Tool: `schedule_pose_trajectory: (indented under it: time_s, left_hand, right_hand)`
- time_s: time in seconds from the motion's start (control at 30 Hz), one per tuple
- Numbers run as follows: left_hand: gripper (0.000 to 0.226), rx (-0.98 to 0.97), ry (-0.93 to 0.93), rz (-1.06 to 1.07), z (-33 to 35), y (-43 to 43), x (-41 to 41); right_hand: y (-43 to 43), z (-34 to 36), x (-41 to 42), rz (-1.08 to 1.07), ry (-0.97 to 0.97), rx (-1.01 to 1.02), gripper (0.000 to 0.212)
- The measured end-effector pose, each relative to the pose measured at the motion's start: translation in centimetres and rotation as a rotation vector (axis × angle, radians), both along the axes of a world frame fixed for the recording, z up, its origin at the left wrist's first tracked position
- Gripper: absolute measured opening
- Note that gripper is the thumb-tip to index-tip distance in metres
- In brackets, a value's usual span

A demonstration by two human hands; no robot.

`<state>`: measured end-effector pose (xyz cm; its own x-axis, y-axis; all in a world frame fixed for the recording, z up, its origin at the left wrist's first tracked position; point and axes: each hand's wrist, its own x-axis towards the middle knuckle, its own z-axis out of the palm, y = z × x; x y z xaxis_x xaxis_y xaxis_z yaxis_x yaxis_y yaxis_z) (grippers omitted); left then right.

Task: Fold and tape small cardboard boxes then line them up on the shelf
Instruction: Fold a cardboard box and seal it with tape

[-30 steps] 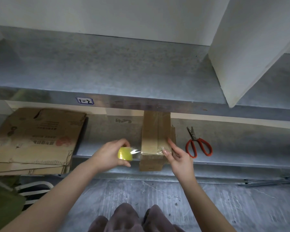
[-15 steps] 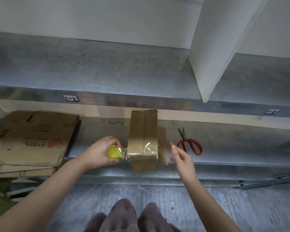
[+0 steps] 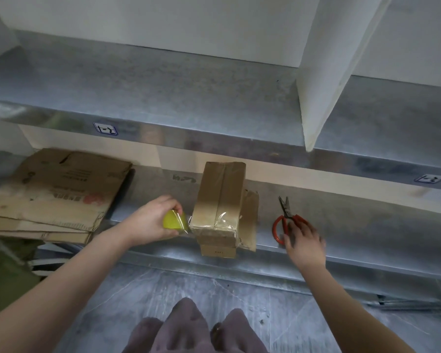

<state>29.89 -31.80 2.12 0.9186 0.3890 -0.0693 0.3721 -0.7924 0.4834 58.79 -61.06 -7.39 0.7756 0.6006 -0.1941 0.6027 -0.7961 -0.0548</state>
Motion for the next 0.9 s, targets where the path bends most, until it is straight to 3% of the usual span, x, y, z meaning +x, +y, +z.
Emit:
schedule_pose_trajectory:
  time_s: [0.23,0.37,0.6,0.8,0.9]
  left_hand:
    - [0.044,-0.007,-0.011,0.033,0.6,-0.3,-0.5]
    - [0.044,-0.02,-0.013,0.026,0.9,-0.2,-0.7]
    - [0.045,-0.057,0.021,-0.037,0.6,0.7,-1.2]
    - [0.046,-0.033,0.046,-0.103,0.5,1.9,-1.1]
    - [0.045,-0.039,0.051,-0.116,0.5,2.2,-1.1]
  right_hand:
    - [2.7,0.5,0.6,-0.284,0.14,0.078,0.05]
    - [3.3,0.9,0.8,-0.3,0.145,-0.071,0.035]
    - [2.6,2.6,-3.0,-0.313,0.065,-0.078,0.031]
    - [0.7,8.1,-12.2,-0.397,0.063,0.27,0.056]
    - [1.1,10.6,-17.9,-0.373,0.081,0.454,0.058]
